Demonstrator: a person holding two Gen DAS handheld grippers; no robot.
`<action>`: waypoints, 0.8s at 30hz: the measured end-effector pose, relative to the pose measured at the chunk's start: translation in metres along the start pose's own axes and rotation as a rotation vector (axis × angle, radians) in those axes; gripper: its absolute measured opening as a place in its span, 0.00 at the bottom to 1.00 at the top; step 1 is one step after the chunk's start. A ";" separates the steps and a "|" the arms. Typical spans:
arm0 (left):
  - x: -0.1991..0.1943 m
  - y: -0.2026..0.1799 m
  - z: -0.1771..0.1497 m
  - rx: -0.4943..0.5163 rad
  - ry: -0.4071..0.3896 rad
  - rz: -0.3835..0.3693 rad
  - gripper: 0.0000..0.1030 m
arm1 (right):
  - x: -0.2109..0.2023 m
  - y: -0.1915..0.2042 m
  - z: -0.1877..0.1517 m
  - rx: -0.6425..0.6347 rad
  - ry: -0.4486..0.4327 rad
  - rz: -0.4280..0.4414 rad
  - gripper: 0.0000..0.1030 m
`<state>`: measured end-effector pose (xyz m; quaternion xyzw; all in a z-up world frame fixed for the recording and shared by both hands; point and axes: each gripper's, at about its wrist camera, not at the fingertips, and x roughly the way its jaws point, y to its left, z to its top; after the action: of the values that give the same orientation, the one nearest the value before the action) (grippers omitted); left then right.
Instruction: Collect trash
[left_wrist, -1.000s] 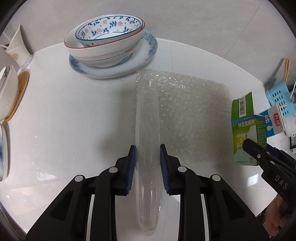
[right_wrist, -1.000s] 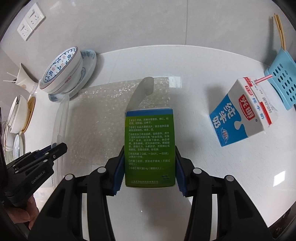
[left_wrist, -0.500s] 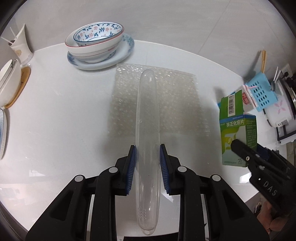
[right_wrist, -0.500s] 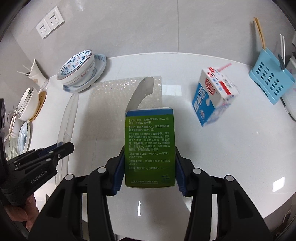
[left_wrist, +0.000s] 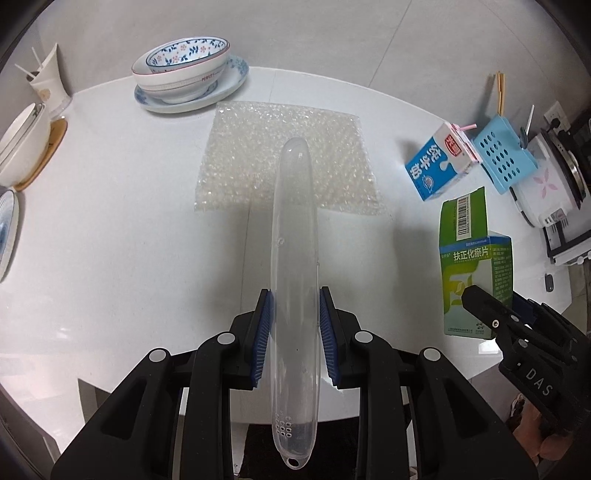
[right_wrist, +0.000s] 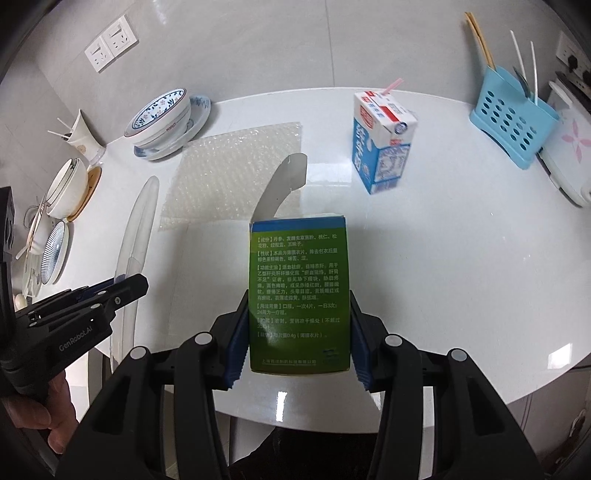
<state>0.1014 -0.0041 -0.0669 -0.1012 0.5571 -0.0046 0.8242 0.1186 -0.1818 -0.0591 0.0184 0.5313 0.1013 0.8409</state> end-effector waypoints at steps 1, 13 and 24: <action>-0.001 -0.001 -0.003 0.000 0.001 0.001 0.24 | -0.002 -0.003 -0.004 0.003 -0.001 0.003 0.43; -0.021 -0.028 -0.050 0.027 -0.010 -0.003 0.24 | -0.028 -0.027 -0.041 0.025 -0.007 0.034 0.43; -0.035 -0.051 -0.089 0.026 -0.022 0.001 0.24 | -0.060 -0.045 -0.079 -0.006 -0.026 0.050 0.43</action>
<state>0.0120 -0.0640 -0.0580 -0.0905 0.5479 -0.0104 0.8316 0.0293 -0.2431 -0.0465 0.0307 0.5193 0.1237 0.8450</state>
